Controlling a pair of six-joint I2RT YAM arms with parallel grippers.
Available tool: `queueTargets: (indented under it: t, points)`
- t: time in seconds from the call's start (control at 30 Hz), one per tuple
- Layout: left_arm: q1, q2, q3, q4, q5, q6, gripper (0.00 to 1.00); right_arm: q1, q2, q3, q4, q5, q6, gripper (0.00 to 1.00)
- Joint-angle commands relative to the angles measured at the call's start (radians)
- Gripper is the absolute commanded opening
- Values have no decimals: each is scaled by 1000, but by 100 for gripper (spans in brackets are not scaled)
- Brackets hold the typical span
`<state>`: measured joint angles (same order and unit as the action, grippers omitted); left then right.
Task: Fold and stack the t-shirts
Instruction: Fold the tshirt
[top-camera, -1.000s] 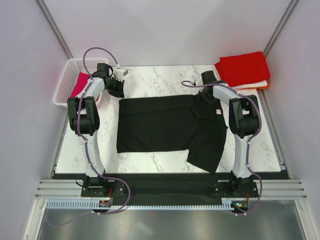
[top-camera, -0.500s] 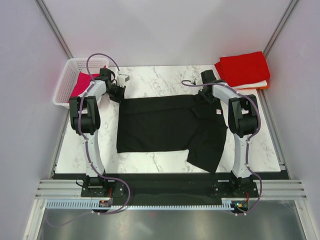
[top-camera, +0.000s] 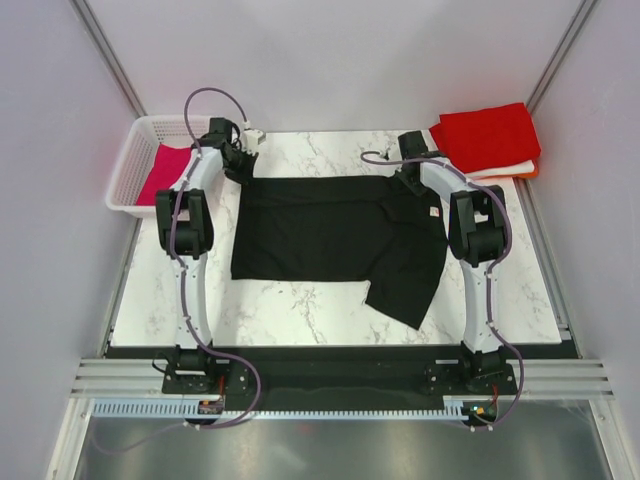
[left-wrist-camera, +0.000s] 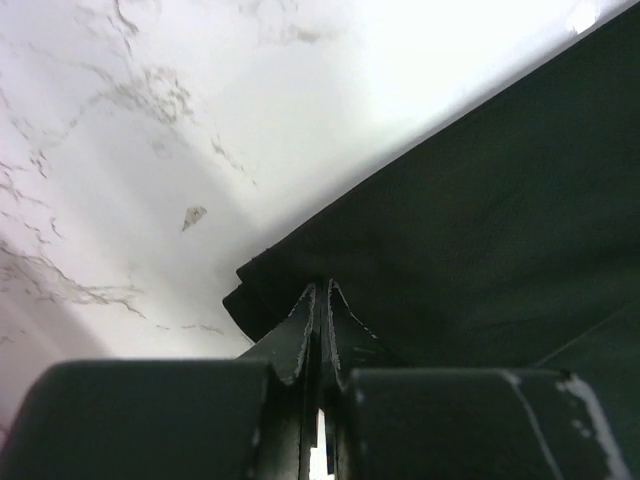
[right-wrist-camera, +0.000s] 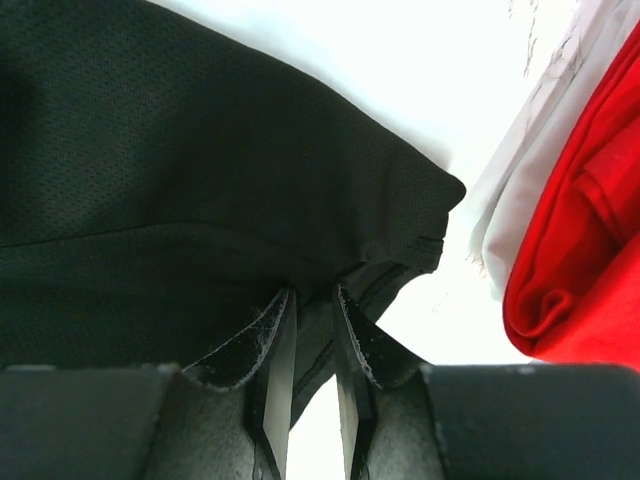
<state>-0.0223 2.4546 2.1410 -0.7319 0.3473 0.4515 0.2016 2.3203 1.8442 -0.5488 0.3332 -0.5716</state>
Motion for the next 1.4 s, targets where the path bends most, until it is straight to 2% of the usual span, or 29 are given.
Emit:
queueTargets:
  t: [0.0,0.07,0.2,0.3,0.33,0.43,0.47,0.53,0.57,0.7,0.73,0.8,0.93,1.13,1.17,1.2,1.3,1.37]
  points:
    - [-10,-53,76,-14,-10,-49,3,1,-33,62,-53,-11,16,29]
    - [-10,-120,51,-12,5,-85,4,2,-111,53,-63,-14,18,28]
    - [-10,-301,-26,3,33,-123,14,13,-266,0,-65,-43,16,30]
    - [-11,-408,-128,2,48,-120,23,24,-373,-86,-85,-106,10,31]
    - [-11,-457,-156,2,48,-123,25,25,-406,-117,-98,-190,1,31]
    - [-16,-538,-296,-11,64,-88,34,28,-576,-328,-108,-331,-40,33]
    - [-18,-584,-337,-9,62,-79,35,33,-686,-470,-88,-435,-92,35]
    - [-21,-620,-436,-3,-14,-117,49,38,-804,-613,-65,-505,-144,36]
    - [-19,-635,-461,-1,-36,-132,53,41,-920,-739,-38,-558,-184,37]
    - [-19,-663,-552,-1,-41,-194,56,53,-1159,-947,-57,-649,-258,39]
    - [-19,-667,-572,0,-28,-233,62,62,-1194,-973,-78,-669,-278,39]
    - [-21,-677,-595,3,19,-264,100,94,-1269,-1033,-178,-715,-364,39]
    - [-21,-674,-642,9,102,-292,100,150,-1340,-1137,-263,-769,-497,39]
    - [-21,-666,-670,6,127,-304,99,260,-1357,-1258,-238,-801,-608,39]
    - [-21,-669,-674,0,124,-295,95,280,-1352,-1276,-229,-806,-629,38]
    - [-21,-671,-678,-3,113,-275,86,288,-1348,-1283,-230,-809,-643,39]
    - [-21,-689,-696,-17,70,-232,75,305,-1331,-1301,-229,-819,-695,38]
    - [-21,-701,-710,-17,50,-218,74,321,-1319,-1310,-235,-821,-715,38]
